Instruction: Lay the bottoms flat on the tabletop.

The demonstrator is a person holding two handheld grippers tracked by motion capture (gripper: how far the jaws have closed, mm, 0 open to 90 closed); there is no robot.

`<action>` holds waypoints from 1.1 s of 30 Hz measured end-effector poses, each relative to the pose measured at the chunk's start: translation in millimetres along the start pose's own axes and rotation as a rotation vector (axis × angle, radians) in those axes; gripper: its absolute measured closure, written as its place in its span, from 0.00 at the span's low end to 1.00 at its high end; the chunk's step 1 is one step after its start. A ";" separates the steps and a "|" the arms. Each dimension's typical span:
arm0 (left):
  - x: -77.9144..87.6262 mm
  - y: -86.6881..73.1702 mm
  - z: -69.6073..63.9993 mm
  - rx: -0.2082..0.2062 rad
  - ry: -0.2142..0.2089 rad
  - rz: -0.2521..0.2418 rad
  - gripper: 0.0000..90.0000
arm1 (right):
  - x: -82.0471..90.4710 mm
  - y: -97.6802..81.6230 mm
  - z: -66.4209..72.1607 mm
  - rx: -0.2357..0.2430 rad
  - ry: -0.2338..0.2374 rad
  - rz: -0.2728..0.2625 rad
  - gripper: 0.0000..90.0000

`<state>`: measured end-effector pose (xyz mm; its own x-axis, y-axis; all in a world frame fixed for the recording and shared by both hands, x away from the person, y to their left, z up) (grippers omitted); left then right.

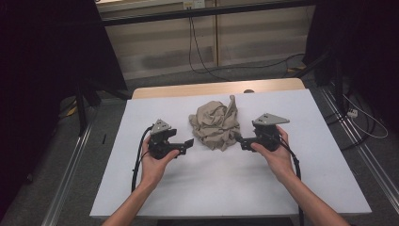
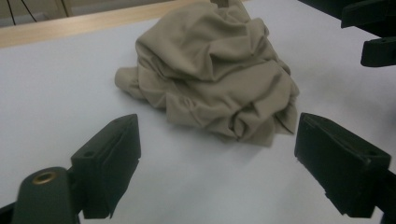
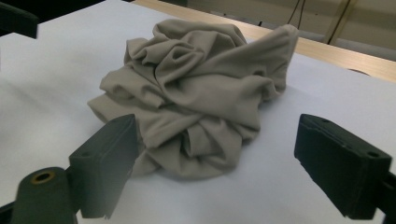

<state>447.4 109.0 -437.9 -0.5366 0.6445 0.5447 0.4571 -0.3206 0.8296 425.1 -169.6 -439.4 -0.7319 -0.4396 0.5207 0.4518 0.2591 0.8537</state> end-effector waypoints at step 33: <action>-52.8 6.0 12.5 0.007 0.021 0.064 0.08 | -78.5 4.3 34.0 0.214 0.075 0.212 0.79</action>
<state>487.3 81.7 -463.2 -0.5207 0.6082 0.5991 0.4960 -0.3556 0.7921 467.2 -104.7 -476.2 -0.5898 -0.4162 0.6920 0.4672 0.5232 0.7128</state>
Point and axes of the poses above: each handheld gripper's, and its own axes: x roughly backward along the jaws, y roughly out of its top, z roughly to its left, the point moved 5 cm from there along -x, roughly forward along the jaws, and after that the axes turned 4 degrees about z, right-handed, at the moved point
